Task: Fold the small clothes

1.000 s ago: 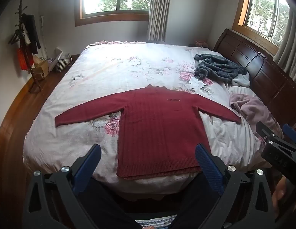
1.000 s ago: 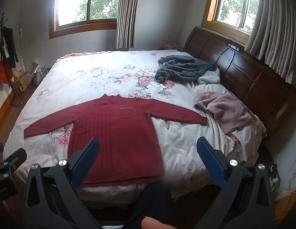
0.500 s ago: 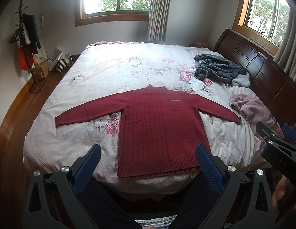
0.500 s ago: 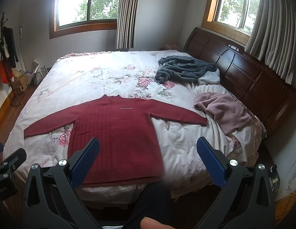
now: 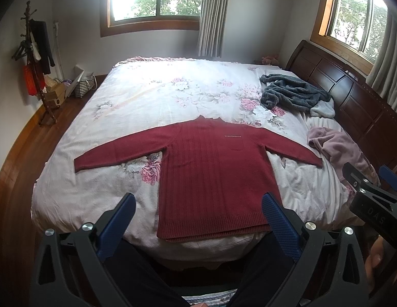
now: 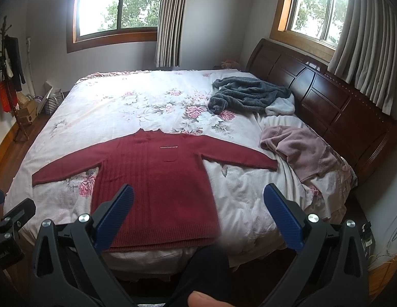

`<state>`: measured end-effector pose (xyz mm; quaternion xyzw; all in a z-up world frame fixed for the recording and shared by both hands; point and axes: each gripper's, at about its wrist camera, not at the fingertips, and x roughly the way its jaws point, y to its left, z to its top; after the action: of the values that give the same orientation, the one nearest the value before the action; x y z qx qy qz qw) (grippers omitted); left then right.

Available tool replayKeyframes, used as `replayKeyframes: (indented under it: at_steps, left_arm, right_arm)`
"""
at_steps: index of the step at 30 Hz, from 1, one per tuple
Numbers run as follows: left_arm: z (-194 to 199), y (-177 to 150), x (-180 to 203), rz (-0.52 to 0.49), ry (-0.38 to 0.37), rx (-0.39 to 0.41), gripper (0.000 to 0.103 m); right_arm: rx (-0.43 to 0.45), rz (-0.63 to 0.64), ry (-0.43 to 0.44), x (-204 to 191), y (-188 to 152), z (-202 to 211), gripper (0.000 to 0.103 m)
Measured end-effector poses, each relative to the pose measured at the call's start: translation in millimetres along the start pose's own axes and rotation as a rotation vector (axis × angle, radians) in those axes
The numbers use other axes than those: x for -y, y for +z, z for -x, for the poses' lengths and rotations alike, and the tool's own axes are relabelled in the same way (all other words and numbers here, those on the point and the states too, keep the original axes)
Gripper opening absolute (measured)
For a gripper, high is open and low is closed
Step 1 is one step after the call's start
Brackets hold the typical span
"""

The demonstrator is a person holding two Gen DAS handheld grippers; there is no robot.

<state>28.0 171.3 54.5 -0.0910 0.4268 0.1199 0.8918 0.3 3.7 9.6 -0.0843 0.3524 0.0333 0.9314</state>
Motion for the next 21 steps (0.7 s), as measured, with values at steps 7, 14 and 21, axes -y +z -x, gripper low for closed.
replayKeyframes:
  at_steps: [7,14,21]
  left_arm:
    - [0.3,-1.2,-0.3,0.000,-0.001,0.001,0.099]
    - [1.6,-0.1,1.0,0.001,0.001,0.002,0.099]
    - [2.0,-1.1,0.4,0.001,-0.001,0.003,0.099]
  right_arm:
    - [-0.002,0.001,0.000,0.0,2.0,0.9,0.100]
    - [-0.001,-0.003,0.000,1.1,3.9,2.2,0.100]
    - [-0.001,-0.003,0.000,1.1,4.2,2.7,0.100]
